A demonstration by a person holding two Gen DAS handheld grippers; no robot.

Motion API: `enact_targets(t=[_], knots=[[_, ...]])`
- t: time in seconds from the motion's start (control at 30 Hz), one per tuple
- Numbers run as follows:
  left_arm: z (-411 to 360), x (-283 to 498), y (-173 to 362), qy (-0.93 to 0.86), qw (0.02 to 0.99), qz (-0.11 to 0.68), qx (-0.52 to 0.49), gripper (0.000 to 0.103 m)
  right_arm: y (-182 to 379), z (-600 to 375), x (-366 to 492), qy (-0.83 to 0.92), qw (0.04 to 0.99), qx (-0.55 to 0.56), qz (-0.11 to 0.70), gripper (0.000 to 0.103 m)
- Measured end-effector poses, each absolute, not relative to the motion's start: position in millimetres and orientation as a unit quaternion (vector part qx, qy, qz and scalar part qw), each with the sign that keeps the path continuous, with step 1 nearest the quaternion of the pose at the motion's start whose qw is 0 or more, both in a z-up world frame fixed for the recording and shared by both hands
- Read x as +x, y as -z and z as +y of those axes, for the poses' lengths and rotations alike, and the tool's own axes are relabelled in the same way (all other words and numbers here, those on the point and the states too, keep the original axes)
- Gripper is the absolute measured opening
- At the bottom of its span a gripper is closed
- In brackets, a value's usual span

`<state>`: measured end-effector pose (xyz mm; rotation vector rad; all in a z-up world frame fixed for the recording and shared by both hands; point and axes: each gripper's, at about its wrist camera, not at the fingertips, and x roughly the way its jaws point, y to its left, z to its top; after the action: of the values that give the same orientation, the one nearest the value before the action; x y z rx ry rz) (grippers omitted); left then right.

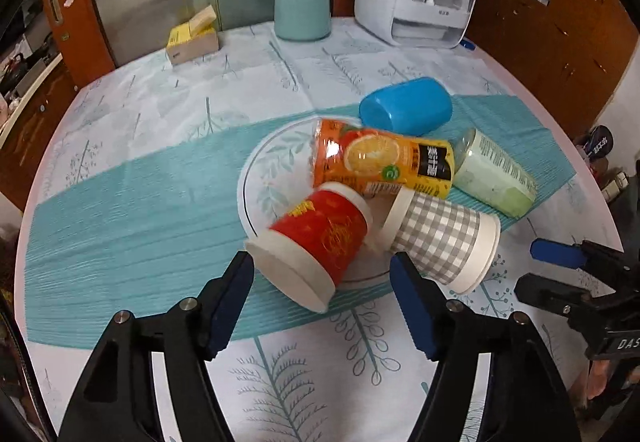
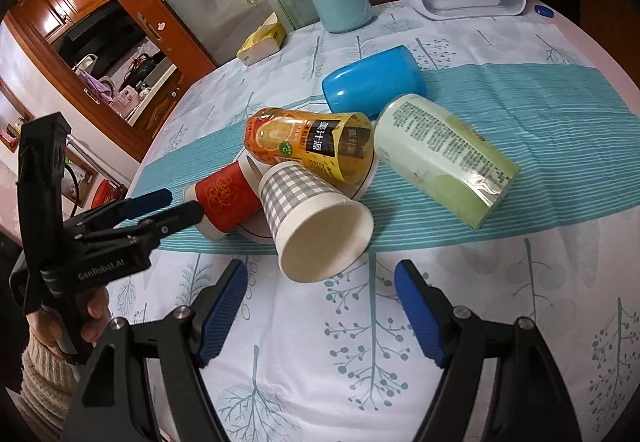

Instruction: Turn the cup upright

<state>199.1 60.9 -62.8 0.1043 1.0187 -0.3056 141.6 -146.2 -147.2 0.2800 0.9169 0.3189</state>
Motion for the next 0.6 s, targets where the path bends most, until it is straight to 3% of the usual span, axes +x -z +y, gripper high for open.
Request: enact_targets(t=[0.07,0.17,0.6], knots=[[61,203,59,0.150,0.863,0.478,0.065,0.070,148,-146,142,-0.154,0.874,0.134,0.441,0.076],[61,213,57,0.187,0.855,0.478,0.073,0.080,148,-145,143,-0.153,0.872,0.136,0.445,0.076],[59,250,101,0.256,0.793,0.546,0.093,0.080,148,-146,146,-0.149,0.872,0.134,0.447,0.076]])
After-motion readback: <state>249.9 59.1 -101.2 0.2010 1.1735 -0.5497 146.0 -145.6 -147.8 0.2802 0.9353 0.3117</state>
